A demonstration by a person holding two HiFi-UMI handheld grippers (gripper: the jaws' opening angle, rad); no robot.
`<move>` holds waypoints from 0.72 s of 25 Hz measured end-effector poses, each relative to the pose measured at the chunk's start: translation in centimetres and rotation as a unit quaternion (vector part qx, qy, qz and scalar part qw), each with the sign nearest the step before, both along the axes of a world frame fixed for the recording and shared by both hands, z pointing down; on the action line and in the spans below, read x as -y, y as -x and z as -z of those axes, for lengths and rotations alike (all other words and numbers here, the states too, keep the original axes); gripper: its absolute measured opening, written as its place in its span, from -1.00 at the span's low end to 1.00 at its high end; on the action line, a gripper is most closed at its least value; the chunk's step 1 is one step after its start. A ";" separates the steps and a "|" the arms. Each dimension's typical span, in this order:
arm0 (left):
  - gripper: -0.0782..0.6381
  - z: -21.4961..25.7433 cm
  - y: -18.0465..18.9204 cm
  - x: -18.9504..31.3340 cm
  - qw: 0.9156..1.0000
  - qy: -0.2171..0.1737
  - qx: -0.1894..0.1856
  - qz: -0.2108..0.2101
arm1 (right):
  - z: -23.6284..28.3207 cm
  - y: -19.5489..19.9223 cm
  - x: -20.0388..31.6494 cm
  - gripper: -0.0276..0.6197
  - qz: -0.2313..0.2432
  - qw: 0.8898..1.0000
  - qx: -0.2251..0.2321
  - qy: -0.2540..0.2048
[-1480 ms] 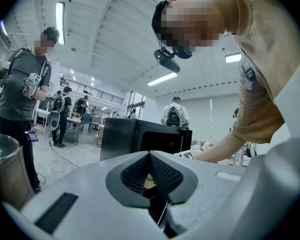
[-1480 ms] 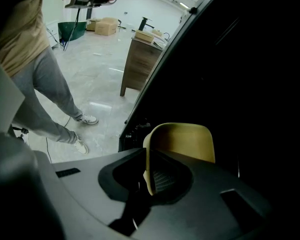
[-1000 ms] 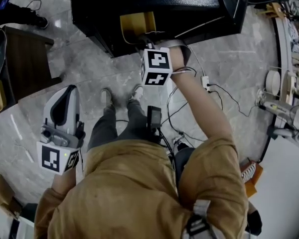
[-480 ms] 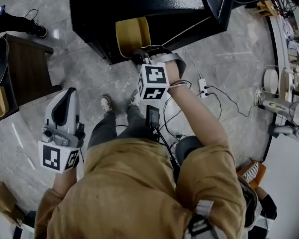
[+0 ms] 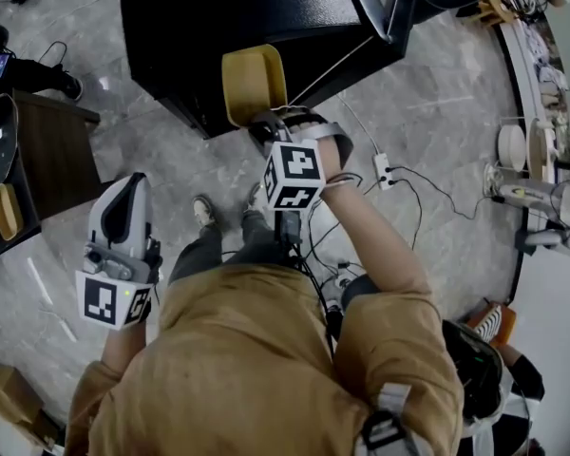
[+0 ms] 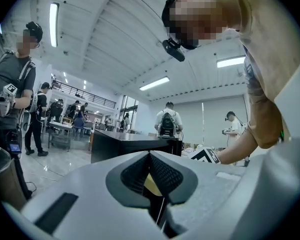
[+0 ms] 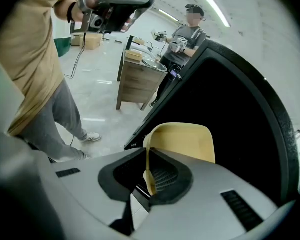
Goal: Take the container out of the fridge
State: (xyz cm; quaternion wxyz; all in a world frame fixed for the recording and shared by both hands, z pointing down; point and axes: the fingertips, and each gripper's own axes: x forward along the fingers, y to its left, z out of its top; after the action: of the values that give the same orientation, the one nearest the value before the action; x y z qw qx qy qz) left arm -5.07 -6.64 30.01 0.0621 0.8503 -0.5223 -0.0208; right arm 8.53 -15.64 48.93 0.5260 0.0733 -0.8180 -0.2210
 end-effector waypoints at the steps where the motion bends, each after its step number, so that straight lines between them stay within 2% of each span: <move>1: -0.78 0.1 -0.1 0.0 1.000 -0.001 0.000 -0.002 | 0.2 -0.2 -0.2 -0.86 -0.006 1.000 0.004 0.003; 9: -0.78 0.9 -0.5 0.1 1.000 -0.006 0.007 -0.013 | 2.3 -2.0 -1.9 -0.86 -0.061 0.997 0.044 0.017; 18: -0.78 2.5 2.4 0.6 0.999 -0.028 0.026 0.012 | 5.0 -3.9 -4.0 -0.86 -0.131 0.986 0.097 0.026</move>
State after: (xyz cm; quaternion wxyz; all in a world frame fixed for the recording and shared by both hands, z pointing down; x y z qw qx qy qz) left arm -7.47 -7.29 27.54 0.0248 0.8458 -0.5328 -0.0141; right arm 12.46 -11.62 43.88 0.4703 0.1872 -0.8539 -0.1212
